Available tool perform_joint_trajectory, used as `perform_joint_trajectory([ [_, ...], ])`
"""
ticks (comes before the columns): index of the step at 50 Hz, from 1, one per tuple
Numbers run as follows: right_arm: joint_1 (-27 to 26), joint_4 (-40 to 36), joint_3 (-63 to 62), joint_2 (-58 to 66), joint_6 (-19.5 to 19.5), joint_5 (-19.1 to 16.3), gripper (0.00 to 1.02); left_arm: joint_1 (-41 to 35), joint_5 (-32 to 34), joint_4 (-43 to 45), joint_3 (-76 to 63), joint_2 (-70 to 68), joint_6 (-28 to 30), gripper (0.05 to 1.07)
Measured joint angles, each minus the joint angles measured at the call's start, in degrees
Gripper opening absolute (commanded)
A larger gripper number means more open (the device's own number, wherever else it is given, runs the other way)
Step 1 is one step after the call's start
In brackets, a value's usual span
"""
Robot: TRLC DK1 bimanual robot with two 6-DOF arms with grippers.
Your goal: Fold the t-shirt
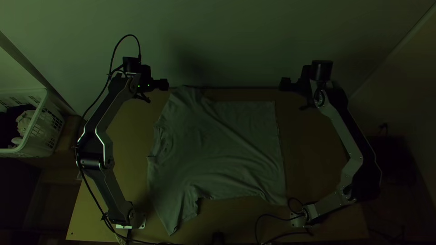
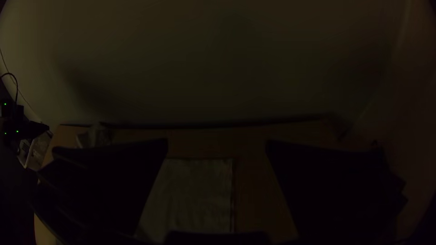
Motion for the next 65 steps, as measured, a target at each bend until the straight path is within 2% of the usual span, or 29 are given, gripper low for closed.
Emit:
perform_joint_trajectory([
  [5, -0.02, -1.64, 2.08, 2.12, 0.66, 0.00, 0.99, 0.00, 0.15, -1.14, 2.86, 4.48, 0.00, 1.01],
  [10, -0.07, -2.25, 2.82, 3.93, 1.07, 0.00, 0.99, 0.00, 0.20, -2.43, 6.10, 8.68, 0.00, 0.92],
  [27, -0.04, -2.69, 2.80, 6.38, 1.68, 0.02, 0.99, 0.00, 0.35, -4.28, 15.47, 19.21, 0.00, 0.92],
  [45, -0.07, -2.69, 2.80, 9.11, 3.02, 0.02, 0.98, -0.37, 0.35, -4.33, 17.20, 23.82, 0.00, 0.92],
  [46, -0.07, -2.69, 2.80, 9.25, 3.02, 0.02, 0.98, -0.42, 0.35, -4.33, 17.20, 24.00, 0.00, 0.90],
  [47, -0.07, -2.69, 2.80, 9.42, 3.02, 0.02, 0.98, -0.46, 0.35, -4.37, 17.20, 24.17, 0.02, 0.84],
  [52, -0.07, -2.67, 2.82, 10.54, 3.04, 0.02, 0.96, -0.66, 0.35, -4.52, 17.20, 24.90, 0.57, 0.36],
  [55, -0.07, -2.67, 2.82, 11.54, 3.10, 0.02, 0.95, -0.85, 0.35, -4.46, 17.20, 25.18, 1.09, 0.11],
  [56, -0.07, -2.69, 2.89, 11.91, 3.19, 0.02, 0.95, -0.85, 0.35, -4.46, 17.20, 25.22, 1.09, 0.07],
  [65, -0.17, -2.67, 4.48, 16.41, 3.21, 0.09, 0.92, -0.90, 0.35, -3.80, 17.22, 25.24, 0.61, 0.08],
])
